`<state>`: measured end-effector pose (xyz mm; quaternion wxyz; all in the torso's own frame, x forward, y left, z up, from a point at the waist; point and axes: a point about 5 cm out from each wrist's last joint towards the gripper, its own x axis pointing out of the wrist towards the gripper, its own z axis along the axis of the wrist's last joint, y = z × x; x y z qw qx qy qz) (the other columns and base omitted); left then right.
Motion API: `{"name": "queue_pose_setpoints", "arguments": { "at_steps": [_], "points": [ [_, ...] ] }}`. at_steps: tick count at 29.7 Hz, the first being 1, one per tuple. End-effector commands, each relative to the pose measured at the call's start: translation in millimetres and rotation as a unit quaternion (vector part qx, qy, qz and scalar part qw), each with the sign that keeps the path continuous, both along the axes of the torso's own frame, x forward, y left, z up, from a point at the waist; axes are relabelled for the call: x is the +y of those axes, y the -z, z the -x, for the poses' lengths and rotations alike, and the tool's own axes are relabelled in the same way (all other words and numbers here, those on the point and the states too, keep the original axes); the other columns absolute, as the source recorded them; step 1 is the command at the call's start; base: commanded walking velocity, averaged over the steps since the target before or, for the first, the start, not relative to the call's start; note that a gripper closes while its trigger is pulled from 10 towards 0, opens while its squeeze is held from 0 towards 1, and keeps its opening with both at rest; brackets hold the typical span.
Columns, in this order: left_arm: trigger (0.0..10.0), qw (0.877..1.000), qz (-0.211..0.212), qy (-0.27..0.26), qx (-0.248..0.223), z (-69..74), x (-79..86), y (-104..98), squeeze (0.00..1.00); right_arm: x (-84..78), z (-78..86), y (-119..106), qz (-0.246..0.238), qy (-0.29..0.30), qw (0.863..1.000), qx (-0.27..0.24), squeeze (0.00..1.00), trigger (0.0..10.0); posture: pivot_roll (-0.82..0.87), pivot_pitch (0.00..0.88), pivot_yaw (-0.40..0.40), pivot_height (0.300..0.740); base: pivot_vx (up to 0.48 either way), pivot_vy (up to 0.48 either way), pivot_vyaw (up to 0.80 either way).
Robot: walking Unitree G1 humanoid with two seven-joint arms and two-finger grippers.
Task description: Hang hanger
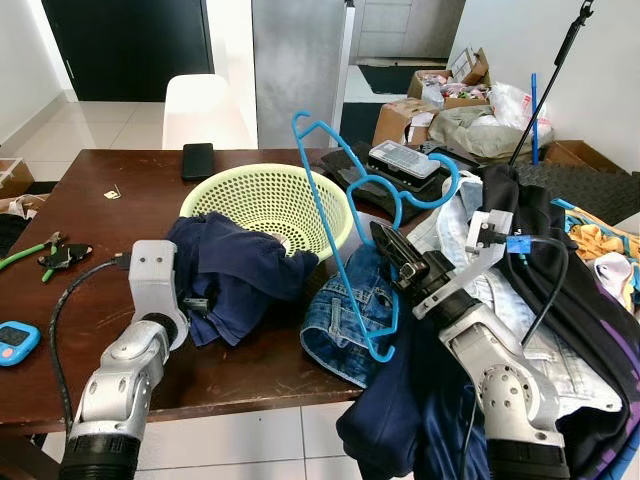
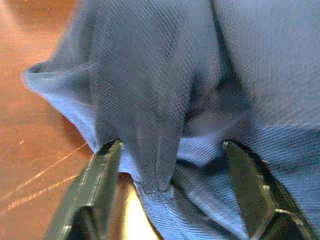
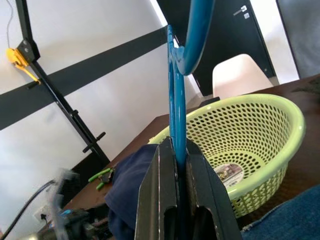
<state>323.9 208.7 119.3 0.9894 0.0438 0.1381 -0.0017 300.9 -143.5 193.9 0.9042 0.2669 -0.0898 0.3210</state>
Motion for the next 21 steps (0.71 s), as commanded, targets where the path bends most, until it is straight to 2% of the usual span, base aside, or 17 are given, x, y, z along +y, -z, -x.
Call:
{"name": "queue_pose_setpoints", "arguments": {
  "at_steps": [1,2,8,10,14,15,16,17,18,19,21],
  "points": [
    [2.3,0.999,-0.038,0.005,0.006,-3.0,5.3,3.9,0.0,0.5,1.8,-0.7,-0.004,-0.001,1.0,-0.009,0.0,10.0,0.05,0.078,-0.035,0.74,0.0,0.0,0.0],
    [0.2,0.999,-0.046,0.003,0.009,-5.8,7.8,5.3,0.0,0.6,2.0,-0.4,-0.004,-0.001,1.0,-0.011,0.0,10.0,0.05,0.077,-0.034,0.74,0.0,0.0,0.0],
    [0.0,0.999,-0.053,-0.009,0.012,-10.8,13.6,6.1,0.0,-0.2,3.2,1.4,-0.008,0.001,1.0,-0.015,0.0,10.0,0.04,0.075,-0.032,0.74,0.0,0.0,0.0],
    [0.0,0.998,-0.06,-0.028,0.001,-13.1,21.7,-0.9,0.0,-1.4,3.6,2.7,-0.01,0.003,1.0,-0.014,0.0,10.0,0.04,0.073,-0.029,0.74,0.0,0.0,0.0],
    [0.0,0.997,-0.063,-0.037,-0.007,-14.1,26.3,-6.0,0.0,-1.8,3.5,3.1,-0.011,0.004,1.0,-0.014,0.0,10.0,0.04,0.073,-0.029,0.74,0.0,0.0,0.0],
    [0.0,0.993,-0.091,-0.06,-0.044,-16.5,41.0,-26.4,0.0,-2.1,3.5,3.6,-0.012,0.005,1.0,-0.012,0.0,10.0,0.04,0.069,-0.029,0.74,0.0,0.0,0.0],
    [0.0,0.993,-0.091,-0.06,-0.044,-16.5,41.0,-26.4,0.0,-2.1,3.5,3.6,-0.012,0.005,1.0,-0.012,0.0,10.0,0.04,0.069,-0.029,0.74,0.0,0.0,0.0],
    [0.0,0.985,-0.121,-0.085,-0.092,-19.6,57.0,-55.4,0.0,-2.2,3.2,4.4,-0.014,0.006,1.0,-0.01,0.0,10.0,0.05,0.069,-0.032,0.74,0.0,0.0,0.0],
    [0.0,0.985,-0.121,-0.085,-0.092,-19.6,57.0,-55.4,0.0,-2.2,3.2,4.4,-0.014,0.006,1.0,-0.01,0.0,10.0,0.05,0.069,-0.032,0.74,0.0,0.0,0.0],
    [0.0,0.967,-0.155,-0.116,-0.167,-22.6,75.4,-106.1,0.0,-1.9,2.5,5.3,-0.016,0.005,1.0,-0.007,0.0,10.0,0.06,0.064,-0.032,0.74,0.0,0.0,0.0],
    [0.0,0.967,-0.155,-0.116,-0.167,-22.6,75.4,-106.1,0.0,-1.9,2.5,5.3,-0.016,0.005,1.0,-0.007,0.0,10.0,0.06,0.064,-0.032,0.74,0.0,0.0,0.0]
  ]
}}
